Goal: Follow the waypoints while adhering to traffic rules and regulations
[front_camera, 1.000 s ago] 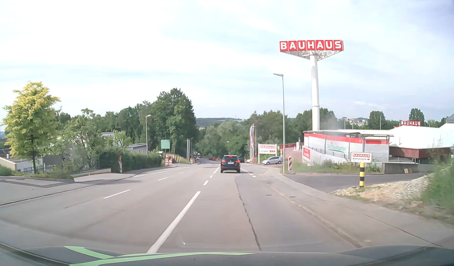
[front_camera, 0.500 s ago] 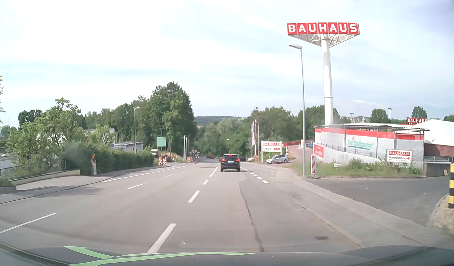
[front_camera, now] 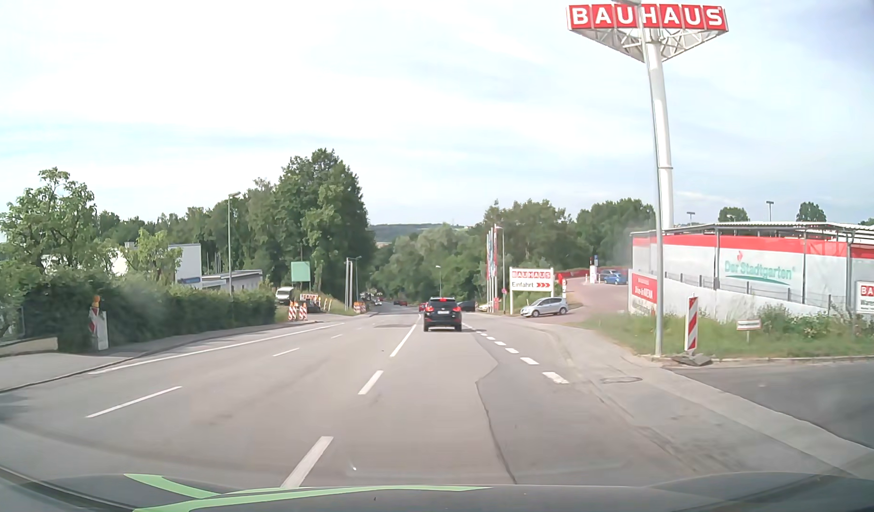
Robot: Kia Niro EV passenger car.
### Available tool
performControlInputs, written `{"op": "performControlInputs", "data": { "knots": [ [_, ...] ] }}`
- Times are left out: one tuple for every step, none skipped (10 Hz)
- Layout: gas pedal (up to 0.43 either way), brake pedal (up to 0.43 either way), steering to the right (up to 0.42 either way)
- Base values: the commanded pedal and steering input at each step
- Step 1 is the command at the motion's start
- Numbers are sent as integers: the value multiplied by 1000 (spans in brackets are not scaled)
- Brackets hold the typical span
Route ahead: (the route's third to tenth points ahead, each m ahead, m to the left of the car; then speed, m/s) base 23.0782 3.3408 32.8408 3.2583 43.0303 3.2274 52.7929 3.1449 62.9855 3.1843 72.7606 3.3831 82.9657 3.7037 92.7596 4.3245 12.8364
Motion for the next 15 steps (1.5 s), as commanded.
{"op": "performControlInputs", "data": {
  "knots": [
    [0, 98, 0],
    [0, 98, 1],
    [0, 98, 1],
    [0, 98, 1],
    [0, 104, 1],
    [0, 104, 0],
    [0, 104, 1],
    [0, 104, 0],
    [0, 110, 0],
    [0, 116, 0],
    [0, 116, 0],
    [0, 116, 0],
    [0, 122, 0],
    [0, 128, 0],
    [0, 128, 0]
  ]
}}
